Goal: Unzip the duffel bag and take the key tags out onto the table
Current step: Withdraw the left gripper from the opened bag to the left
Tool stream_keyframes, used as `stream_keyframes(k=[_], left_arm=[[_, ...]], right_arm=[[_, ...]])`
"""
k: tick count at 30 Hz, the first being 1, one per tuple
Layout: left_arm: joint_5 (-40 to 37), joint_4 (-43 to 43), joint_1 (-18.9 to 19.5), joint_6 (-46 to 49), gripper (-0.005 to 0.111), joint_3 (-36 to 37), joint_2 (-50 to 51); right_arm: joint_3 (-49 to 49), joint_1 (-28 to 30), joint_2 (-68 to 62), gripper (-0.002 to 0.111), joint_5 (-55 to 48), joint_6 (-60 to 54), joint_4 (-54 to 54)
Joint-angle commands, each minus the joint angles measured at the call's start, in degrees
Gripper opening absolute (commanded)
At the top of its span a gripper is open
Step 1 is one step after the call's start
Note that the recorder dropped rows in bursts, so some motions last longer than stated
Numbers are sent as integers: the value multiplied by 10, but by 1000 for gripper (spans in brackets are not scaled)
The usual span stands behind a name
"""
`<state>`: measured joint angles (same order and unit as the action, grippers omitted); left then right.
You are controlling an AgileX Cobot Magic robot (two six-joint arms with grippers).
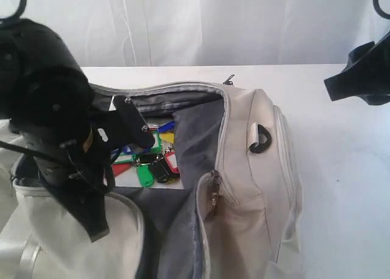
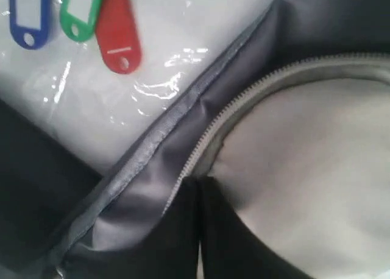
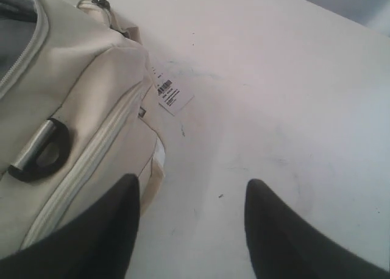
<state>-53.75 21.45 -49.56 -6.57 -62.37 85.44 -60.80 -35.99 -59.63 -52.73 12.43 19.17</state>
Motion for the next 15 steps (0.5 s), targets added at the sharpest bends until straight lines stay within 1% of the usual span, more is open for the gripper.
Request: stream_keyframes(k=[1,3,7,9,15], left_arm=[[-100,-30,3,10,0,16,-4],[-162,-73,3,38,0,16,-7],[-162,-164,3,66,0,17,-18],[-162,-194,3,66,0,19,-20],[-162,-201,3,81,0,72,-23]], right_arm=[[3,0,4,50,1,3,-7],[3,0,4,50,1,3,-7],[3,0,4,50,1,3,-10],[3,0,4,50,1,3,-10],[3,0,4,50,1,3,-10]])
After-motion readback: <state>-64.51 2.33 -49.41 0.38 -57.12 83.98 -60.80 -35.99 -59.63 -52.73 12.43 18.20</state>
